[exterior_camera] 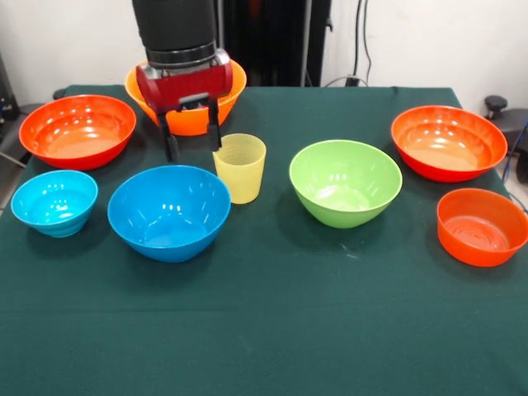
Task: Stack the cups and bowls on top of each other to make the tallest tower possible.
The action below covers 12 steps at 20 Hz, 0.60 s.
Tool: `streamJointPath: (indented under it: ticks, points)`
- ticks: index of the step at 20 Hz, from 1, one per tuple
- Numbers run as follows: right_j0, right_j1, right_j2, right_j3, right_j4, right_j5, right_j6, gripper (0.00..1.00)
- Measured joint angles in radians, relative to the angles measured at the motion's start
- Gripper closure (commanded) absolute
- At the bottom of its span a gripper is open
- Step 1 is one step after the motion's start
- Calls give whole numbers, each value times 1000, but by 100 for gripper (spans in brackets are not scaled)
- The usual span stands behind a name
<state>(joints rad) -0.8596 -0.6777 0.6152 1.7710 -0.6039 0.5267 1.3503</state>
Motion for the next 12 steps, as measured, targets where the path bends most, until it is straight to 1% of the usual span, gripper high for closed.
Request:
streamJointPath:
  ticks: [2, 5, 7, 8, 12]
  points:
    - [-10, 3, -18, 29, 0, -50, 0, 0]
    - [-9, 18, -39, 47, 0, -108, 0, 0]
    - [-9, 26, -48, 52, 0, -135, 0, 0]
    - [-9, 41, -58, 55, 0, -170, 0, 0]
    - [-8, 77, -78, 56, 0, -237, 0, 0]
